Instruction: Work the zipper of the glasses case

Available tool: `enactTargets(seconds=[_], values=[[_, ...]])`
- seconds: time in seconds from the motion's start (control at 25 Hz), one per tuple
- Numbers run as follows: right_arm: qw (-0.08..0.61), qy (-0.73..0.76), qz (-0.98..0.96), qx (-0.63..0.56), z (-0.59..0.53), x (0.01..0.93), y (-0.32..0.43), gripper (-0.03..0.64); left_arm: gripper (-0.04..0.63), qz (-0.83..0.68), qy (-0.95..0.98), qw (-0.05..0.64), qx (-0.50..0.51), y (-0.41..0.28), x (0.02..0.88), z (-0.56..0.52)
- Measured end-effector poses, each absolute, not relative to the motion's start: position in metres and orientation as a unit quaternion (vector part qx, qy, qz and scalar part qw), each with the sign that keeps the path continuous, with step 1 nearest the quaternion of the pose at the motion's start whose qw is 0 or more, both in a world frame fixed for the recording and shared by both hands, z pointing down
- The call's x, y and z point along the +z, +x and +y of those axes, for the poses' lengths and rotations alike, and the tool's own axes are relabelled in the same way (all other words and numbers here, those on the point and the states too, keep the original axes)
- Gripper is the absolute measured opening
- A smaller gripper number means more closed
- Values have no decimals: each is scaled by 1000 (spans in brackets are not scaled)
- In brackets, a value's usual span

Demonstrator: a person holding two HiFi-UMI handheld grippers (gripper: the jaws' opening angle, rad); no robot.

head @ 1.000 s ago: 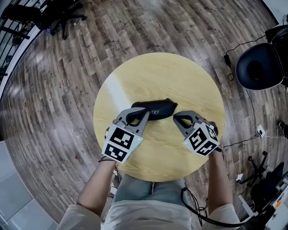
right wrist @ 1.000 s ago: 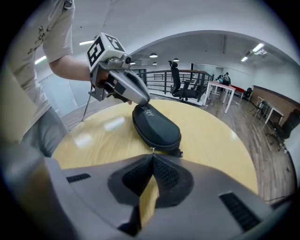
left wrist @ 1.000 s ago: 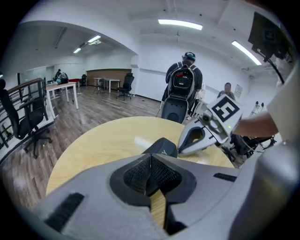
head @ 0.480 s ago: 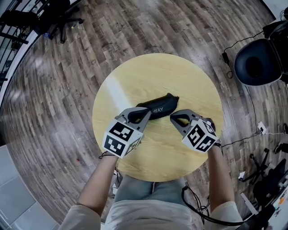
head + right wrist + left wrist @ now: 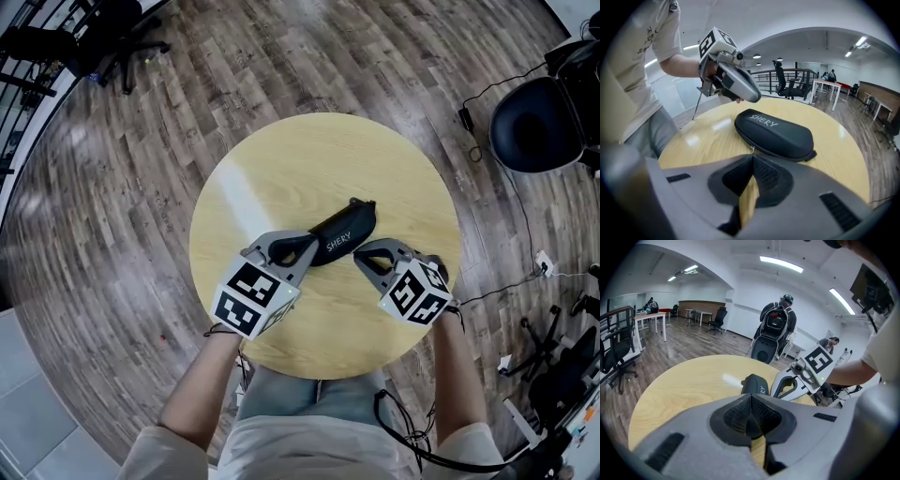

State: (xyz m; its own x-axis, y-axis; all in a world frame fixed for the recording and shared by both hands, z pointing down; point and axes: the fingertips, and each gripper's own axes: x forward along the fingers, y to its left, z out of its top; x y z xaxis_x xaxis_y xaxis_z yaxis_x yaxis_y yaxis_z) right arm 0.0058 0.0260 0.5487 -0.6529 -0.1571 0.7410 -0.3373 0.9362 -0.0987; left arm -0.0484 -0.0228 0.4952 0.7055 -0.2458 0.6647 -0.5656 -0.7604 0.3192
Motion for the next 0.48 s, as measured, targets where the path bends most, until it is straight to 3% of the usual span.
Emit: enactTargets(seconds=[0.48], values=[[414, 187, -884, 106, 4, 549, 93, -2, 8, -126, 909, 210, 337, 70, 503, -14]])
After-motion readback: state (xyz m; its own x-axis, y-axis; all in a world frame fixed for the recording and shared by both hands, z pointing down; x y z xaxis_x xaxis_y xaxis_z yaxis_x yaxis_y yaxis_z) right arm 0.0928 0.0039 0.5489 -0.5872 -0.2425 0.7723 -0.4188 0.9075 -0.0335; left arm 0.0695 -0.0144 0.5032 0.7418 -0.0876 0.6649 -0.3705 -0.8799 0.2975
